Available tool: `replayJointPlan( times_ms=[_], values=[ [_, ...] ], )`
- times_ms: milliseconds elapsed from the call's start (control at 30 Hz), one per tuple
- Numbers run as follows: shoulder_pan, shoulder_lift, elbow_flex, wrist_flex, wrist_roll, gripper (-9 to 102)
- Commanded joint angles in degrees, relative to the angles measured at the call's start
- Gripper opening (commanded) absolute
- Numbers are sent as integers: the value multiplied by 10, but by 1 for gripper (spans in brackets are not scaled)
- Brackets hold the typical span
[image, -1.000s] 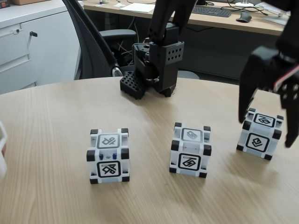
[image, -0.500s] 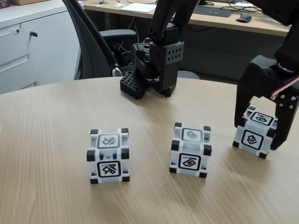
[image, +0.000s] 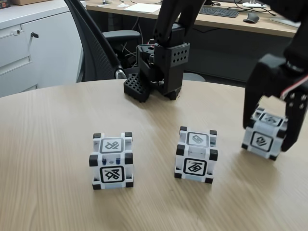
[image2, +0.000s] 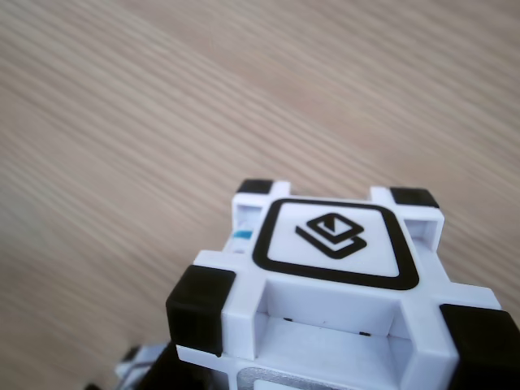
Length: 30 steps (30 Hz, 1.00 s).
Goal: Stack cubes from left to right.
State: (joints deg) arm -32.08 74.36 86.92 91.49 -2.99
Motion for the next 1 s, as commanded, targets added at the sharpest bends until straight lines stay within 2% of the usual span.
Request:
replayJointPlan(
  times_ms=[0, 333, 567, 967],
  values=[
    [3, 89, -13, 7, 8, 4],
    [11, 203, -4, 14, 35, 4],
    [104, 221, -12, 69, 25, 5],
    [258, 221, -12, 71, -11, 4]
  ],
)
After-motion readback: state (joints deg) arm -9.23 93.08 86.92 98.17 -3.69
